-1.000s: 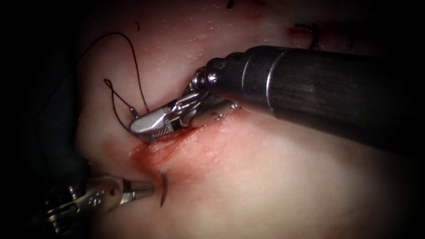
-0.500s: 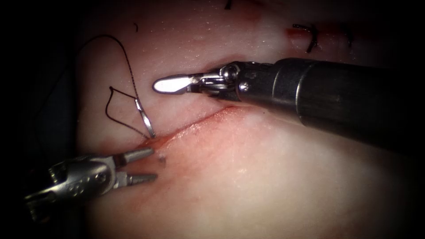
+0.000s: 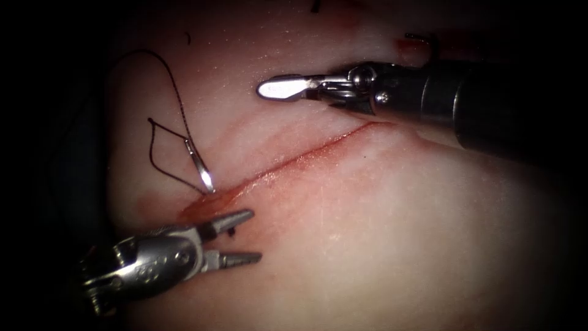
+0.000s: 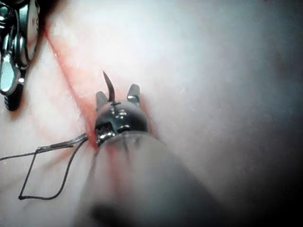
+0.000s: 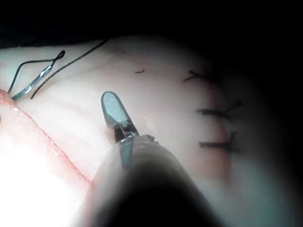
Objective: Wound Closure
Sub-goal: Grasp the needle with the left needle driver and pull it through the wound.
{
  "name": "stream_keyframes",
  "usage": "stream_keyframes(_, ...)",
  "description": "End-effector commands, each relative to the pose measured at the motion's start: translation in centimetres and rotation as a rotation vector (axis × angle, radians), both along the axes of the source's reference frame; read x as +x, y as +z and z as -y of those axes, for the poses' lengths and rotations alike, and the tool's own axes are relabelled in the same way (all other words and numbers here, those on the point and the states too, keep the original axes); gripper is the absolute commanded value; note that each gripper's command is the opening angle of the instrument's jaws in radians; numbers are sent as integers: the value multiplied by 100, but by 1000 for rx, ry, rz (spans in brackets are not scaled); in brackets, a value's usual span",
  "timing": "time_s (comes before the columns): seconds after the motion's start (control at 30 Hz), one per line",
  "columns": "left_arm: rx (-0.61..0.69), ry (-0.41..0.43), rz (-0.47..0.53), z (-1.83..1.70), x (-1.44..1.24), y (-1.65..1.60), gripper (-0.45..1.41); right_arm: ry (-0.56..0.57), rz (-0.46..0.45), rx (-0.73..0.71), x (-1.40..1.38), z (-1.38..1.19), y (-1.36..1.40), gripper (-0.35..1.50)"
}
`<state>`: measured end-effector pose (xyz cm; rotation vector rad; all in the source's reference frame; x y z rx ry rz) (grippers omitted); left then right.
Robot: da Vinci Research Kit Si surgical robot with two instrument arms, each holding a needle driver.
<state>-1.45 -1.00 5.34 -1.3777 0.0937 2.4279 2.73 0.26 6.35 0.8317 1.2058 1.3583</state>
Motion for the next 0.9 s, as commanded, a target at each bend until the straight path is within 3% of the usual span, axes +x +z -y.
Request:
stream_keyframes(0.03,0,-8,13,-4,-4,10,68,8,3,-9,6,-10,-2,108)
stream_keyframes(0.3,-6,-62,33,-14,14,11,59,5,18,-48,5,-22,-13,81)
stream_keyframes(0.37,-6,-79,32,-15,16,8,32,3,17,-50,4,-19,-12,49)
stream_keyframes(0.43,-9,-92,38,-14,15,5,-31,-2,19,-64,1,-16,-11,-18)
stream_keyframes(0.47,-5,-69,52,-13,14,2,-35,-20,48,-155,0,-15,-10,-35)
stream_keyframes(0.6,-13,-34,71,-13,13,-5,-35,-76,81,-373,-5,-17,-12,-35)
stream_keyframes(0.63,-13,-34,71,-13,13,-5,-35,-76,81,-373,-5,-17,-12,-35)
stream_keyframes(0.67,-13,-28,87,-13,14,-7,-35,-115,111,-545,-6,-20,-14,-35)
stream_keyframes(0.73,-15,-27,94,-13,14,-7,-35,-135,92,-548,-6,-21,-16,-35)
stream_keyframes(0.77,7,-30,132,-14,16,-9,-35,-258,-2,-639,-6,-23,-27,-30)
stream_keyframes(0.8,7,-30,132,-14,16,-9,-35,-258,-2,-639,-6,-23,-27,-30)
stream_keyframes(0.83,51,-45,183,-14,18,-10,-35,-312,-53,-682,-5,-17,-37,29)
stream_keyframes(0.9,73,-54,210,-15,19,-11,-35,-332,-63,-696,-5,-13,-42,29)
